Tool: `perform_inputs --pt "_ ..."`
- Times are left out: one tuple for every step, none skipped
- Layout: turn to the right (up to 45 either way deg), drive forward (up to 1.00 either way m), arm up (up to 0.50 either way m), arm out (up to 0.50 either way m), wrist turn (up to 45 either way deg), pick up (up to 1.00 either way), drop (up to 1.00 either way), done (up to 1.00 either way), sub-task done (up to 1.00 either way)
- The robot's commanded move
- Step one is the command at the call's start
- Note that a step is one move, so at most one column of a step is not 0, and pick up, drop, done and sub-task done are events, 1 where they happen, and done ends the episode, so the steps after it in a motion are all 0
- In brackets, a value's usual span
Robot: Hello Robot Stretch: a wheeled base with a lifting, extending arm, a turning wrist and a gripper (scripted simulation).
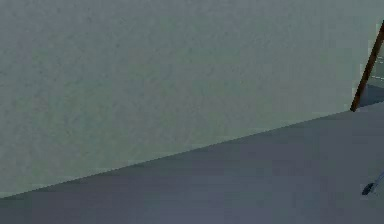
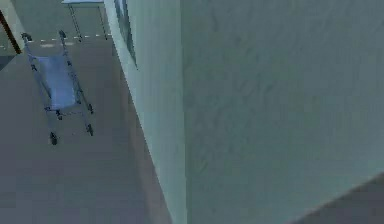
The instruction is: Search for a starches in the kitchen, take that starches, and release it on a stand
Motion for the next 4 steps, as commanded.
perform_inputs --pt "18.0 0.0 0.0 0.0 0.0 0.0 0.0 0.0 0.0" --pt "0.0 0.4 0.0 0.0 0.0 0.0 0.0 0.0 0.0" --pt "18.0 0.0 0.0 0.0 0.0 0.0 0.0 0.0 0.0" --pt "0.0 1.0 0.0 0.0 0.0 0.0 0.0 0.0 0.0"
